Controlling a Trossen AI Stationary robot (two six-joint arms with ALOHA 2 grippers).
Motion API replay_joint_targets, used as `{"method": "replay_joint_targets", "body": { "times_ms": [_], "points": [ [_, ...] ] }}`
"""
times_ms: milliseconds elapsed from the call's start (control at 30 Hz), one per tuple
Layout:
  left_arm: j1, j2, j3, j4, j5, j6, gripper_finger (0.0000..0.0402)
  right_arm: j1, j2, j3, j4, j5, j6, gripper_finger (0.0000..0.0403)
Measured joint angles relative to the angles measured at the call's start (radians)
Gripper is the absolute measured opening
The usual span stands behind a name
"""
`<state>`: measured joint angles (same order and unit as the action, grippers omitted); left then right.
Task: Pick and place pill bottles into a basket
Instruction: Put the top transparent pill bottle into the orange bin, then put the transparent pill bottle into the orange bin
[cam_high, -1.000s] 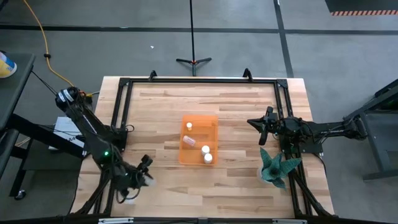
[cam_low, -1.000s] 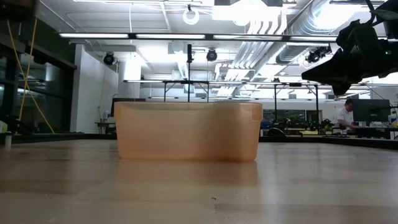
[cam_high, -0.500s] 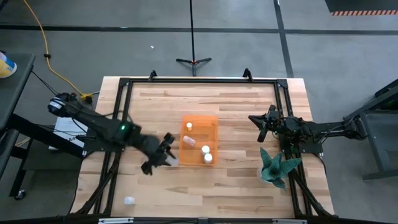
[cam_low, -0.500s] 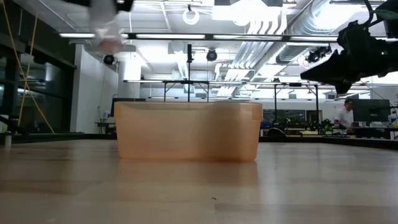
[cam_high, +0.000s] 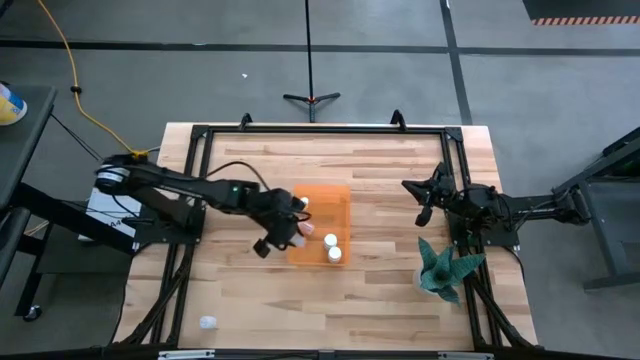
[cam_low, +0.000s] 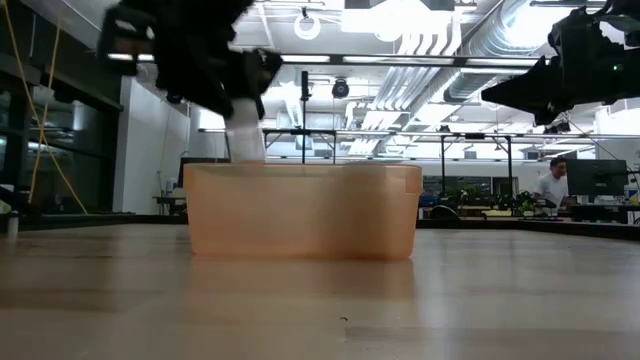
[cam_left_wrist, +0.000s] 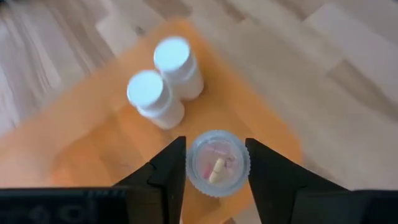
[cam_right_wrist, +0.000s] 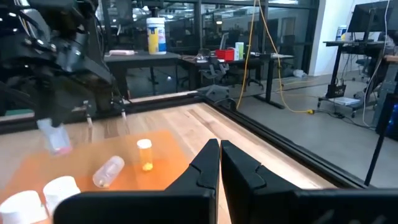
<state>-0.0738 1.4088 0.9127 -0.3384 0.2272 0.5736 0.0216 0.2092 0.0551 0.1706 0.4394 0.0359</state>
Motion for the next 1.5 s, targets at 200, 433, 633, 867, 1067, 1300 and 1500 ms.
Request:
{"method": "replay_joint_targets", "body": {
  "times_ms": [200, 433, 633, 867, 1067, 1300, 1500],
  "points": [
    [0.037, 0.086, 0.000, 0.026, 0.083, -0.002, 0.0184, 0.000, 0.000, 0.001, 0.001, 0.008, -0.040, 0.0007],
    [0.035, 0.159, 0.000, 0.052, 0.098, -0.002, 0.0193, 0.000, 0.000, 0.002, 0.005, 0.008, -0.044, 0.0007],
    [0.035, 0.187, 0.000, 0.075, 0.072, -0.005, 0.0194, 0.000, 0.000, 0.003, 0.005, 0.007, -0.044, 0.0007],
    [0.035, 0.187, 0.000, 0.113, 0.069, -0.081, 0.0252, 0.000, 0.000, 0.003, -0.001, 0.007, -0.044, 0.0007],
    [0.035, 0.160, 0.000, 0.031, 0.007, -0.084, 0.0300, 0.000, 0.000, 0.003, -0.001, 0.007, -0.044, 0.0007],
    [0.034, 0.072, 0.094, -0.222, -0.023, -0.246, 0.0311, 0.000, 0.000, 0.004, -0.004, 0.011, -0.038, 0.0007],
    [-0.014, 0.047, 0.137, -0.432, -0.012, -0.523, 0.0303, 0.000, 0.000, 0.004, -0.001, 0.015, -0.037, 0.0007]
  ]
}}
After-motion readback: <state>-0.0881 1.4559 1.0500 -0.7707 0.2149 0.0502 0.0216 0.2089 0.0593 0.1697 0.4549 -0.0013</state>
